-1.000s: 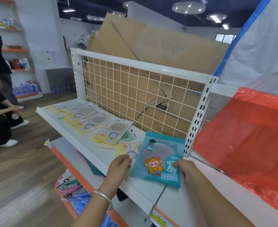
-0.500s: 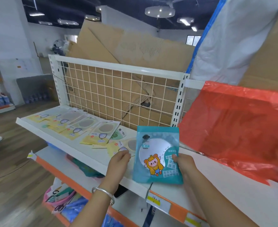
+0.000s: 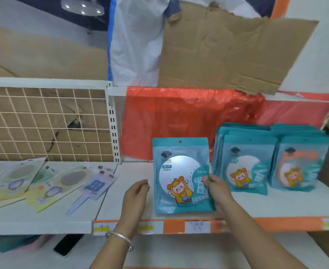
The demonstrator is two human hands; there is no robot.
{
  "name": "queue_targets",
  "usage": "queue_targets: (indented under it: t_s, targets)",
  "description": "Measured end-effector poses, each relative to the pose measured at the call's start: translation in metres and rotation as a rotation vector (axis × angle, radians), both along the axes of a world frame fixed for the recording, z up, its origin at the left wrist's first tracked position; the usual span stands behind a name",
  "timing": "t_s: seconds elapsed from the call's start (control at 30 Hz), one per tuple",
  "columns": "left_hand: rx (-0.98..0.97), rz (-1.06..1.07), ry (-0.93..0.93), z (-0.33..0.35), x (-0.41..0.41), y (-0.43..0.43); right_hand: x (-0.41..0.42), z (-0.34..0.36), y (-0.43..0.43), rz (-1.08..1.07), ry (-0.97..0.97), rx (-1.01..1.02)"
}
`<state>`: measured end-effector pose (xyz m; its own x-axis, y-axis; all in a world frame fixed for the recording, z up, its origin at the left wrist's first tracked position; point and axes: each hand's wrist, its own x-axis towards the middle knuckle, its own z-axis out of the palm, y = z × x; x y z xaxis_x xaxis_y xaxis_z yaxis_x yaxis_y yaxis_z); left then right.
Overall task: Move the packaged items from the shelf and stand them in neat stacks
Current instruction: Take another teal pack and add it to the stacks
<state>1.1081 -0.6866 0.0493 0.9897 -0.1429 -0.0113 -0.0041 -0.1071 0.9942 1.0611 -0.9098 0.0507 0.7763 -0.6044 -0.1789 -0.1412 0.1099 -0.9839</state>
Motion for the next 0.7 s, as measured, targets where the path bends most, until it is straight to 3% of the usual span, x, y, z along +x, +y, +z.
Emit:
queue_targets:
  t_s: [0.23, 0.43, 0.7]
  targets:
    - [-0.034, -0.157, 0.000, 0.006, -0.054, -0.139, -0.100, -0.003, -0.135, -0.185, -0.054, -0.010]
    - [-0.165, -0.206, 0.032, 0.018, -0.111, -0.250, -0.166, -0.008, -0.253, -0.195, -0.034, -0.078]
    - [-0.128, -0.179, 0.089, 0.014, -0.145, -0.331, -0.192, -0.008, -0.326, -0.217, -0.065, 0.035]
